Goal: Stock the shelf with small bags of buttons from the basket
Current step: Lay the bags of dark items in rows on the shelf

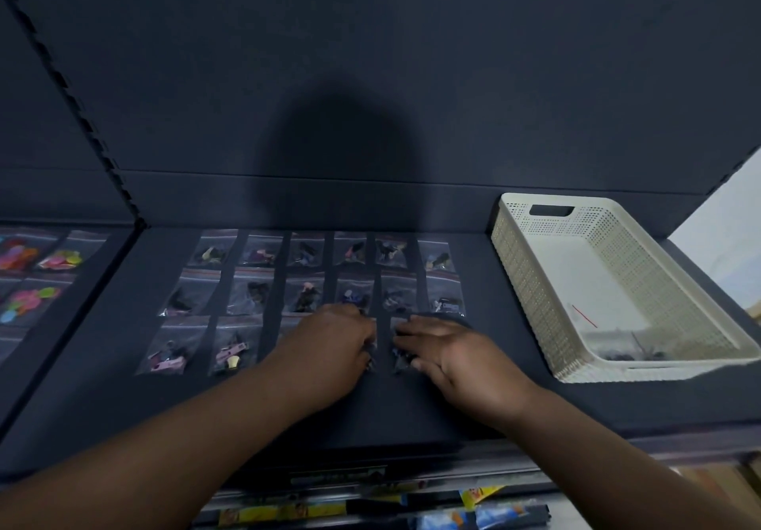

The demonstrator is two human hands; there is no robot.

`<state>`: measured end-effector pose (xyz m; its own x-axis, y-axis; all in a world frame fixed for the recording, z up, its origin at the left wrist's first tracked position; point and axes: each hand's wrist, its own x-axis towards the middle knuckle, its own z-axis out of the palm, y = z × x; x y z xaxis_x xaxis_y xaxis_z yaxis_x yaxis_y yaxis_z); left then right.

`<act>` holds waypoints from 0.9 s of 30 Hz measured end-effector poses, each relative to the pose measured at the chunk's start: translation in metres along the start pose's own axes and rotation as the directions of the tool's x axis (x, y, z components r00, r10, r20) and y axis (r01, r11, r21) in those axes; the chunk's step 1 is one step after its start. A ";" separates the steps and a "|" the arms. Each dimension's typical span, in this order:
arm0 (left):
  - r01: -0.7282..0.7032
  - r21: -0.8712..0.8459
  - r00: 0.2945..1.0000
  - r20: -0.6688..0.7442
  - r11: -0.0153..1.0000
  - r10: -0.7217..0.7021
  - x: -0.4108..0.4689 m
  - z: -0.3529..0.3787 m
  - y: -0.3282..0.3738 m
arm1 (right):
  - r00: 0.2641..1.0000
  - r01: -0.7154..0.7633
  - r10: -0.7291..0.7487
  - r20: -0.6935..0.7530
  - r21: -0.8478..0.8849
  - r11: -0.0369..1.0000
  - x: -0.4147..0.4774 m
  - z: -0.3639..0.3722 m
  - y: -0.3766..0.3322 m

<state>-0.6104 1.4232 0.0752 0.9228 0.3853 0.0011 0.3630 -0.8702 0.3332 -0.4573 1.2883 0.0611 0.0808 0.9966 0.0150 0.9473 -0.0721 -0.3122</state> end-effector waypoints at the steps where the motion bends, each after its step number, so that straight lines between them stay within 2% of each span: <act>1: -0.002 -0.003 1.000 0.003 1.000 0.002 0.000 0.000 0.000 | 1.000 -0.010 0.010 -0.002 -0.004 1.000 0.000 0.000 0.000; 4: -0.013 0.001 1.000 -0.020 1.000 0.013 0.001 -0.002 -0.002 | 0.998 -0.042 0.042 -0.036 -0.022 0.999 -0.003 -0.002 0.001; 11: -0.097 -0.025 0.981 -0.174 0.995 0.092 0.034 -0.028 0.021 | 0.957 -0.039 0.004 -0.289 -0.115 0.993 -0.027 -0.059 0.012; 15: -0.129 -0.066 0.976 -0.185 0.989 0.115 0.067 -0.035 0.057 | 0.933 -0.171 0.124 -0.339 -0.114 0.979 -0.056 -0.105 0.047; 18: -0.117 -0.154 0.981 -0.169 0.981 0.090 0.093 -0.029 0.090 | 0.935 -0.302 0.282 -0.217 -0.067 0.951 -0.079 -0.124 0.084; 21: -0.087 -0.216 0.988 -0.145 0.972 0.056 0.115 -0.017 0.119 | 0.929 -0.366 0.362 -0.072 -0.047 0.929 -0.094 -0.133 0.115; 24: -0.044 -0.254 0.991 -0.135 0.966 0.009 0.131 -0.005 0.141 | 0.875 -0.477 0.470 0.120 0.042 0.878 -0.102 -0.134 0.138; 27: -0.005 -0.248 0.993 -0.114 0.969 -0.024 0.138 0.005 0.149 | 0.841 -0.498 0.462 0.281 0.069 0.864 -0.098 -0.125 0.147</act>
<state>-0.4281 1.3448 0.1202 0.8931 0.4385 0.1007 0.3148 -0.7688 0.5567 -0.2869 1.1756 0.1325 0.4188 0.8157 -0.3990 0.7571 -0.5563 -0.3426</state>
